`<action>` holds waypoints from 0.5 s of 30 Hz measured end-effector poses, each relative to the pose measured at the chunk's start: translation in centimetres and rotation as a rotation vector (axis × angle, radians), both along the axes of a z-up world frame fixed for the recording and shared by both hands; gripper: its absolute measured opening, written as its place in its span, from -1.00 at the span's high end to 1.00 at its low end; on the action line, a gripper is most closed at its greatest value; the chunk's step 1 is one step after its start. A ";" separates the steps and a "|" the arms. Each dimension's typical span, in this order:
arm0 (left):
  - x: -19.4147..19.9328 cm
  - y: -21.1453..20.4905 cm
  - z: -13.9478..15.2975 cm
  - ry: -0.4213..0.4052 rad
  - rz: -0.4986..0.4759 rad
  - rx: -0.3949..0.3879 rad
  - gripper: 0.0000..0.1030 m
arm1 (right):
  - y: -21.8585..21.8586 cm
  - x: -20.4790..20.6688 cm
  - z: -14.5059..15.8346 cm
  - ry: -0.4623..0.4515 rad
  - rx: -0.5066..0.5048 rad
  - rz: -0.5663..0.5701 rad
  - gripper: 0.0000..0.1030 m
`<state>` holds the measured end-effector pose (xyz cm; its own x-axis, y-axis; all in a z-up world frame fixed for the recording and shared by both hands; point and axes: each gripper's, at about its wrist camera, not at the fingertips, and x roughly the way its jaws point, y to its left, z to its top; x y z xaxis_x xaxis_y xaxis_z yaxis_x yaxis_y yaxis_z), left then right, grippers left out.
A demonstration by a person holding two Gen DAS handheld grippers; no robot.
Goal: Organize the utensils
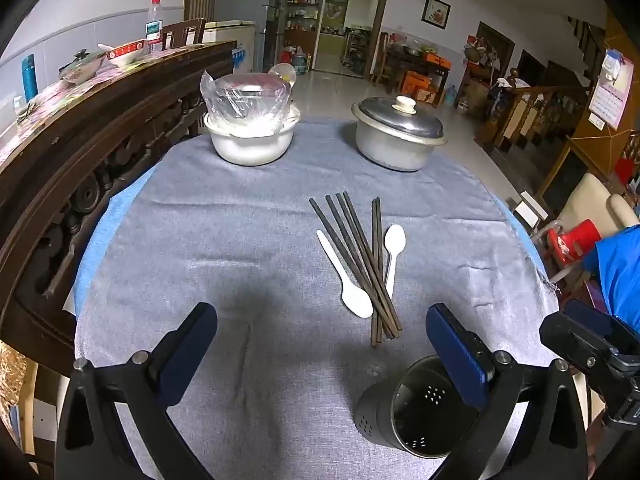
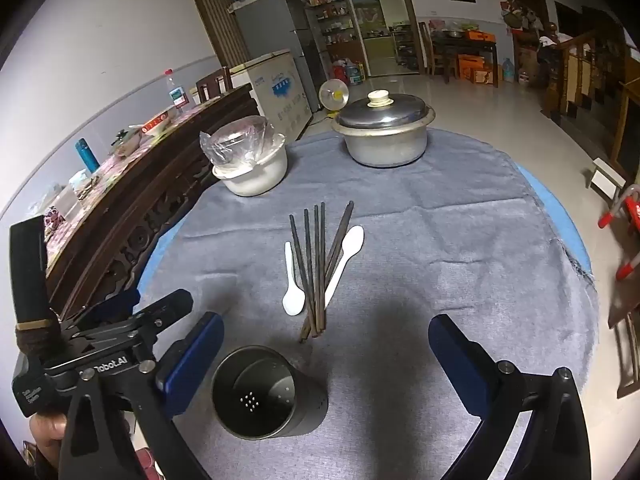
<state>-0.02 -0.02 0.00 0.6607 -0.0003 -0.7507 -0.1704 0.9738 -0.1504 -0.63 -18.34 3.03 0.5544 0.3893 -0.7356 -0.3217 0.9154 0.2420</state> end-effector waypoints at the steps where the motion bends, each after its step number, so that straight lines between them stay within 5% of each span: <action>1: 0.0 0.0 0.0 -0.005 0.000 0.004 -1.00 | 0.1 0.0 0.0 0.000 -0.001 0.001 -1.00; 15: 0.5 0.1 -0.3 0.001 -0.007 0.002 -1.00 | 0.0 -0.1 0.3 -0.009 0.017 0.022 -1.00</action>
<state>0.44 0.04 -0.25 0.6596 -0.0038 -0.7516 -0.1634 0.9754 -0.1483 -0.71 -18.31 3.34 0.5518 0.4144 -0.7238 -0.3442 0.9036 0.2549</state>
